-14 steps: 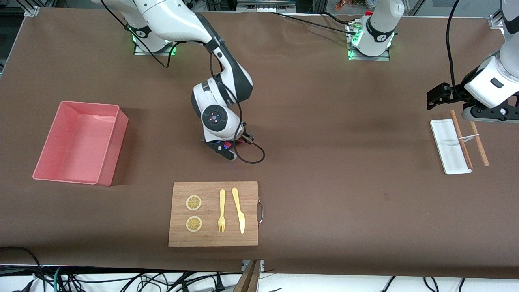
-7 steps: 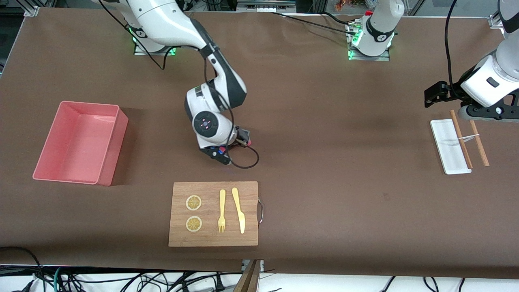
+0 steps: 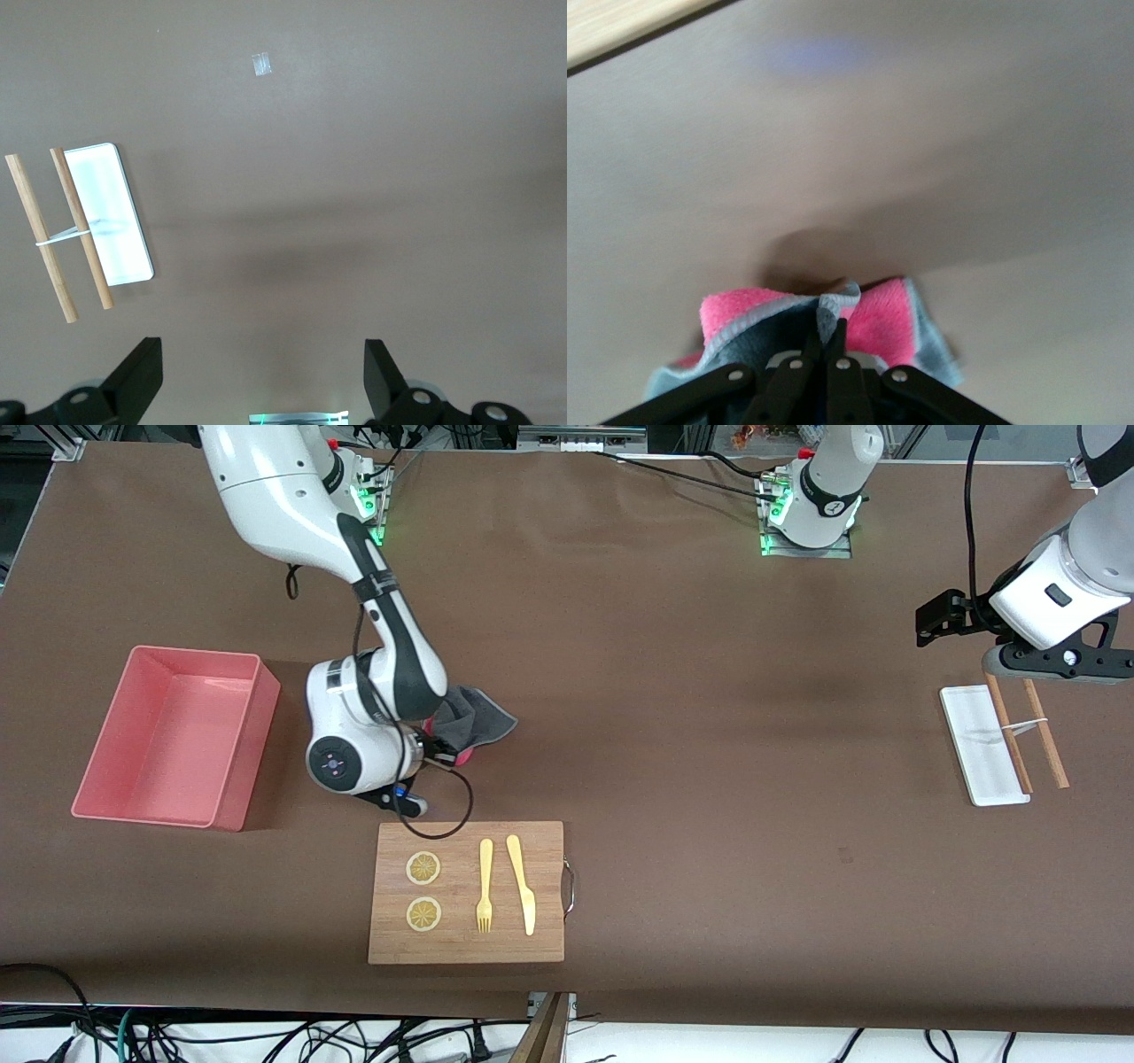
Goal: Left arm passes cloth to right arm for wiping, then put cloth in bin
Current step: 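Carry the cloth with the right gripper over the pink bin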
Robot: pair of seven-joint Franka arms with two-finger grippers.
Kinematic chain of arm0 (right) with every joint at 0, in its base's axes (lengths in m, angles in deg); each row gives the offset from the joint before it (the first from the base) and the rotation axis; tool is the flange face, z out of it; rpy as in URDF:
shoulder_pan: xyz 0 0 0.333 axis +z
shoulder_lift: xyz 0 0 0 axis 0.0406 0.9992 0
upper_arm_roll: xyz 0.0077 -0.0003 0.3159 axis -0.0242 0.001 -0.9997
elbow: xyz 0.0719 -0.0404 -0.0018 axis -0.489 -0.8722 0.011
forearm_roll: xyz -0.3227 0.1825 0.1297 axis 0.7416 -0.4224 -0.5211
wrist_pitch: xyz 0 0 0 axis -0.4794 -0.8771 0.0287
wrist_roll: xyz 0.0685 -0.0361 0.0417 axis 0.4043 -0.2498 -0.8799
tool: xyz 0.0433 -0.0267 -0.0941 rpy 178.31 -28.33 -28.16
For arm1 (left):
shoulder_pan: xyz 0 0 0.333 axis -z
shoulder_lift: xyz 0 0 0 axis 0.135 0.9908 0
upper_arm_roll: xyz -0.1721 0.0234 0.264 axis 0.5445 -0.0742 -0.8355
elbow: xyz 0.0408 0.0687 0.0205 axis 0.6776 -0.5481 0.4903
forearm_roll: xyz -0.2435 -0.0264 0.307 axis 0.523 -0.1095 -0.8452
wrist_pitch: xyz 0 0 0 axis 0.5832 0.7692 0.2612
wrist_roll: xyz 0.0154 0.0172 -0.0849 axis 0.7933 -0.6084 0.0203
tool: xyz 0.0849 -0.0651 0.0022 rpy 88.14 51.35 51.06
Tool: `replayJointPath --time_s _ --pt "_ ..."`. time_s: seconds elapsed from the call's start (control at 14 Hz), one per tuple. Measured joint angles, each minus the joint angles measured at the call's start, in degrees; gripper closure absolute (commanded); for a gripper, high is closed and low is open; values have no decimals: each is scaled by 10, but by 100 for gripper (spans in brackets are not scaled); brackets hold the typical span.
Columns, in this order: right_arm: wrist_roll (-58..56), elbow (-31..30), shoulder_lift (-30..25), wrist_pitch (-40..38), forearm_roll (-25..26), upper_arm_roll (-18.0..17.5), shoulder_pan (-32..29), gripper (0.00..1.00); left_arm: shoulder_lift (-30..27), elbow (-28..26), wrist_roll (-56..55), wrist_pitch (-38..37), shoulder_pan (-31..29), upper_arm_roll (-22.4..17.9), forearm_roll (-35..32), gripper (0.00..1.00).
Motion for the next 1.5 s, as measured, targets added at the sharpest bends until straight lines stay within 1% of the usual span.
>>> replayJointPath --time_s 0.43,0.64,0.86,1.0,1.21,1.36,1.5 --pt "-143 0 0 -39 2 71 -4 100 0 0 1 0 0 2 0 0" --pt "-203 0 0 -53 4 81 -27 100 0 1 1 0 0 15 0 0" --pt "-256 4 -1 -64 4 100 -43 100 0 1 1 0 0 16 0 0" --pt "-261 22 -14 -93 6 109 -44 100 0 1 1 0 0 16 0 0" --pt "-261 74 -51 -172 31 120 -43 100 0 1 1 0 0 15 0 0" --pt "-264 106 -72 -223 42 141 -42 100 0 1 1 0 0 15 0 0" --pt "-290 128 -84 -260 44 171 -43 100 0 1 1 0 0 15 0 0"
